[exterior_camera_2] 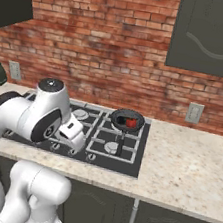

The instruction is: Put the eggplant and bell pepper in the pan. Then turn on the rear right burner and set the heat to medium.

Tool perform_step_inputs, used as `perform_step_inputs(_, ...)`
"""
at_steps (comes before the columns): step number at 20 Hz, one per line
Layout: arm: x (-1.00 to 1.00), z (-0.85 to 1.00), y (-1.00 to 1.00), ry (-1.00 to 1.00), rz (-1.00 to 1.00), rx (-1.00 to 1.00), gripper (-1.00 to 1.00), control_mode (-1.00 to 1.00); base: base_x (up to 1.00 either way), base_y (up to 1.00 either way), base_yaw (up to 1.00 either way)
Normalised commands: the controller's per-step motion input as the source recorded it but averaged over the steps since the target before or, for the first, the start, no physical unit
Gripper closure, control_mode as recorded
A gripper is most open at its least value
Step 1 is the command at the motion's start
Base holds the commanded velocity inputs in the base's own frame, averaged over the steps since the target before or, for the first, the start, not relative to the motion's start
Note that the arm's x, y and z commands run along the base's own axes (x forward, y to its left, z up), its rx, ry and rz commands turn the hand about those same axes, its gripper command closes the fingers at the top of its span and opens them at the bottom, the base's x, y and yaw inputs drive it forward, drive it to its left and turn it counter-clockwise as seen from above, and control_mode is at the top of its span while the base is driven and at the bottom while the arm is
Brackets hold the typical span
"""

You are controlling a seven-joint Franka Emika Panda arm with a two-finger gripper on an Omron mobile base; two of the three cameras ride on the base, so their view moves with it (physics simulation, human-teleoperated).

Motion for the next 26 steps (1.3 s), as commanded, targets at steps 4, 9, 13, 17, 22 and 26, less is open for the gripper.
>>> perform_step_inputs(4,0.03,-0.11,0.22,0.16,0.0,-0.01,-1.0,-1.0,0.0,0.0,0.0)
perform_step_inputs(9,0.15,-0.26,0.11,0.08,0.03,-0.01,-1.0,-1.0,0.0,0.0,0.0)
perform_step_inputs(13,0.18,-0.4,0.0,0.04,0.07,0.0,-1.0,-1.0,0.0,0.0,0.0)
perform_step_inputs(17,0.2,-0.32,0.04,0.02,0.06,0.0,-1.0,-1.0,0.0,0.0,0.0)
perform_step_inputs(22,0.27,-0.22,0.18,0.01,0.04,0.0,-1.0,-1.0,0.0,0.0,0.0)
perform_step_inputs(26,0.32,-0.17,0.14,0.04,0.01,0.0,-1.0,-1.0,0.0,0.0,0.0)
